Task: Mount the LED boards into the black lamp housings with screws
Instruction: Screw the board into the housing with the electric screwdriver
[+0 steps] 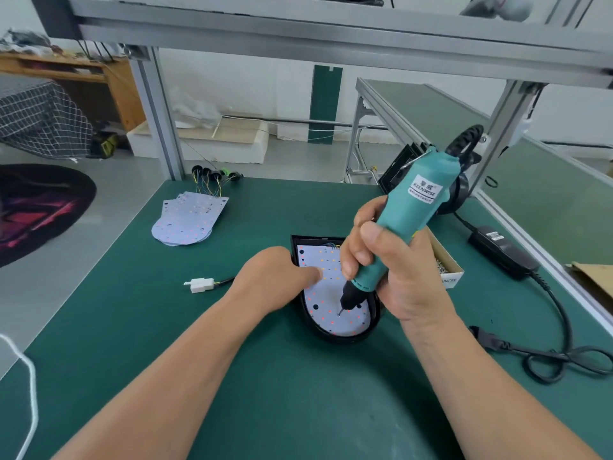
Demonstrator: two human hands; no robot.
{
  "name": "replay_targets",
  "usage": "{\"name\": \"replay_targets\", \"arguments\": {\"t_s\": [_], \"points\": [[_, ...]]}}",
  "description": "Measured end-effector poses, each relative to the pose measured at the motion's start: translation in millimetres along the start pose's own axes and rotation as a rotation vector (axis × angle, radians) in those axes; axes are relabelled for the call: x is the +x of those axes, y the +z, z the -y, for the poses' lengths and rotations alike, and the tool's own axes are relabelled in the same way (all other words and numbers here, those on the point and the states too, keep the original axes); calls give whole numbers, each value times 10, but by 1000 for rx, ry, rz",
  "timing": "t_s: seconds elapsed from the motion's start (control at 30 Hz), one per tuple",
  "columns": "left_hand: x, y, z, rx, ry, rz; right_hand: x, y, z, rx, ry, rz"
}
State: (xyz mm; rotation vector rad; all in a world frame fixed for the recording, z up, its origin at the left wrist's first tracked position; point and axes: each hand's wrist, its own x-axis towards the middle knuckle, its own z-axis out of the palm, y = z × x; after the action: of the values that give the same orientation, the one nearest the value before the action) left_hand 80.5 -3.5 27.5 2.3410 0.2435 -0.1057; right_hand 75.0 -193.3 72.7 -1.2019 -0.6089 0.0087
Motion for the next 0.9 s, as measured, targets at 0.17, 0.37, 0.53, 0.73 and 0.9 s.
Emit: {"name": "replay_targets", "arguments": {"t_s": [0.17, 0.37, 0.53, 0.73, 0.9], "points": [[-9, -48, 8, -35, 12, 18, 2, -68, 93, 120, -70, 27], [-68, -129, 3, -74, 36, 161, 39, -206, 168, 294, -126, -166], [-55, -199, -19, -270, 9, -93, 62, -278, 84, 482, -41, -414], [-137, -314, -128, -1241, -125, 163, 95, -345, 57, 582, -39, -550], [-294, -238, -250, -1250, -7, 434, 104, -367, 89, 625, -66, -549]]}}
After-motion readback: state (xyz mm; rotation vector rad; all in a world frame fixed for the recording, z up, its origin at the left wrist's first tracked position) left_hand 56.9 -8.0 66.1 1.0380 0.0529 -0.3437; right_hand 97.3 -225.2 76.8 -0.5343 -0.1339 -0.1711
